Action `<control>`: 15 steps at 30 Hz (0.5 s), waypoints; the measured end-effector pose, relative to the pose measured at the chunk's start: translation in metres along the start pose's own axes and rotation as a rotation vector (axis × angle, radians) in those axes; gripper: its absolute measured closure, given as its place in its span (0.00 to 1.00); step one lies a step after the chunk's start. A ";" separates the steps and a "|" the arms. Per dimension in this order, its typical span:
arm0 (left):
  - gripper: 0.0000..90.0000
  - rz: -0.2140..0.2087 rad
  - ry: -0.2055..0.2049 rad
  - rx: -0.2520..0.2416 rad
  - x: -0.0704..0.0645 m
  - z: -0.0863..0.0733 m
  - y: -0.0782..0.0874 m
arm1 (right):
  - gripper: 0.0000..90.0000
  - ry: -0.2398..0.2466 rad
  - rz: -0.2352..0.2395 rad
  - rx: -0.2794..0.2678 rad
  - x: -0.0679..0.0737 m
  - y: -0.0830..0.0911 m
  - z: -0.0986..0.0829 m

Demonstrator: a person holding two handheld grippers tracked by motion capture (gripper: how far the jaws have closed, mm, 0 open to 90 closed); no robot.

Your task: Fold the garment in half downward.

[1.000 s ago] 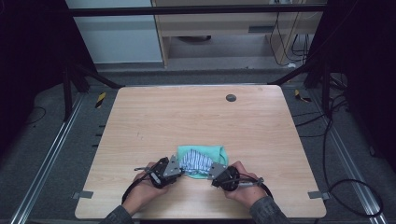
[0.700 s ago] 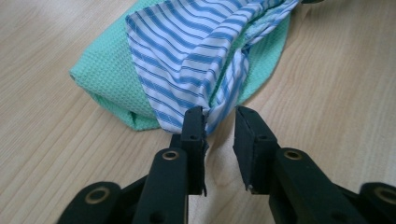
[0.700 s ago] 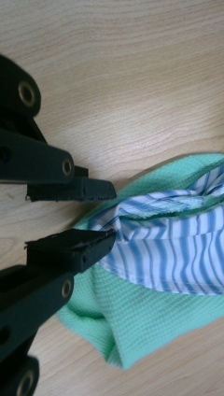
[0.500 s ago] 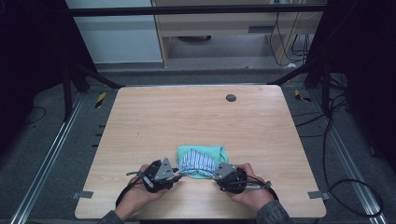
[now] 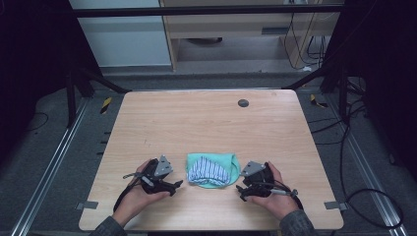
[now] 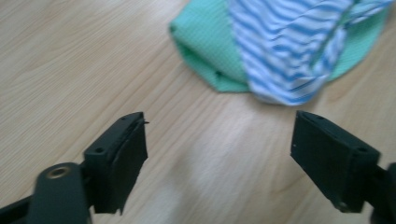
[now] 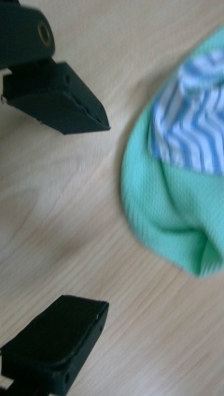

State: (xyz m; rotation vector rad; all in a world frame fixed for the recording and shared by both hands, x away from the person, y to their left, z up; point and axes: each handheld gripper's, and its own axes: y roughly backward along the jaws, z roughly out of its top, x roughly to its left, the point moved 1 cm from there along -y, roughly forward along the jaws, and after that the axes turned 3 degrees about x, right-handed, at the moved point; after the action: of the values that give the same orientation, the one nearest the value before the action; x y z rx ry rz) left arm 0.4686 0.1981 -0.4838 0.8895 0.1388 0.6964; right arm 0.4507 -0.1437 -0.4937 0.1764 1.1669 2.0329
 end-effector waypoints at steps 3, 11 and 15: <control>0.14 0.002 0.045 0.016 0.009 -0.004 0.000 | 0.08 -0.053 -0.015 -0.001 -0.011 -0.001 -0.004; 0.09 0.038 0.131 0.049 0.039 -0.019 -0.004 | 0.07 -0.129 -0.059 0.006 -0.038 -0.008 -0.012; 0.09 0.075 0.185 0.058 0.057 -0.027 -0.004 | 0.08 -0.194 -0.078 0.006 -0.053 -0.012 -0.012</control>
State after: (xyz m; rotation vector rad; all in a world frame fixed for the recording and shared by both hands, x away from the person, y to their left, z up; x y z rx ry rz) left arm 0.5046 0.2489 -0.4945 0.8882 0.2925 0.8479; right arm 0.4884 -0.1845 -0.4976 0.3194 1.0429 1.8984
